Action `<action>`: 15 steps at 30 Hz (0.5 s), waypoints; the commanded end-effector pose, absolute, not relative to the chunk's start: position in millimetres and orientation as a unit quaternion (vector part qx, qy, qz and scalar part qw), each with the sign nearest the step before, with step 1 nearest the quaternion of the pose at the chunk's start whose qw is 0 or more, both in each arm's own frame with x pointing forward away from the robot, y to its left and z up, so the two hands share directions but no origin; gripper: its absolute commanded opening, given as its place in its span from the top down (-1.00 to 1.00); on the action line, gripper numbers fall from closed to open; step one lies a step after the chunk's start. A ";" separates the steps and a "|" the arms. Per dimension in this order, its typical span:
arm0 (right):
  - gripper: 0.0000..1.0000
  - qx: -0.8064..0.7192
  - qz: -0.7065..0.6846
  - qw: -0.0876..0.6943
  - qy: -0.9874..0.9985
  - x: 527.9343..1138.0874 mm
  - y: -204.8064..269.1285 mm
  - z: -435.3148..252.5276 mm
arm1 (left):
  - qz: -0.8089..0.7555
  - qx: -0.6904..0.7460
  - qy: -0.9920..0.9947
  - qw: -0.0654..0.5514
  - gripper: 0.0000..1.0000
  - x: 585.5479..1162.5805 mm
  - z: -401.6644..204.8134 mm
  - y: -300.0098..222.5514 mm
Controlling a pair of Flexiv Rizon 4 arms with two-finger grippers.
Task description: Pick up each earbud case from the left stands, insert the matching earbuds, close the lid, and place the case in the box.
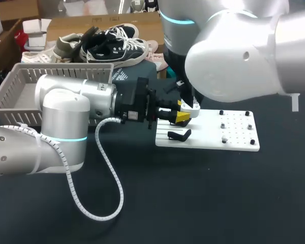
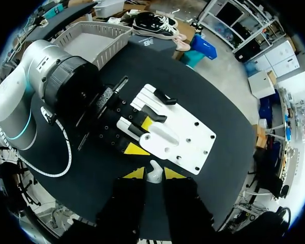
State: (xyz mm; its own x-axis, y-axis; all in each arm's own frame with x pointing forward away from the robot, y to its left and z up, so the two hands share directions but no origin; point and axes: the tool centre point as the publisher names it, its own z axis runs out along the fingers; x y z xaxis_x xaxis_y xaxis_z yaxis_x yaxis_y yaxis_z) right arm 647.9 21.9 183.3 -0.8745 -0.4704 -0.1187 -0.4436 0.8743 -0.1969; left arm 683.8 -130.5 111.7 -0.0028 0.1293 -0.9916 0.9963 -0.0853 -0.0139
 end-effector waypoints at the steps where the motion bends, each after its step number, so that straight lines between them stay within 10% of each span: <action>1: 1.00 -0.237 -0.082 0.083 0.965 646.7 21.4 183.6 | -0.490 0.551 0.511 0.442 1.00 684.6 111.4 -130.8; 15: 1.00 -0.026 -0.112 0.019 0.993 672.1 5.9 182.3 | -0.490 0.551 0.511 0.442 1.00 684.6 111.4 -130.8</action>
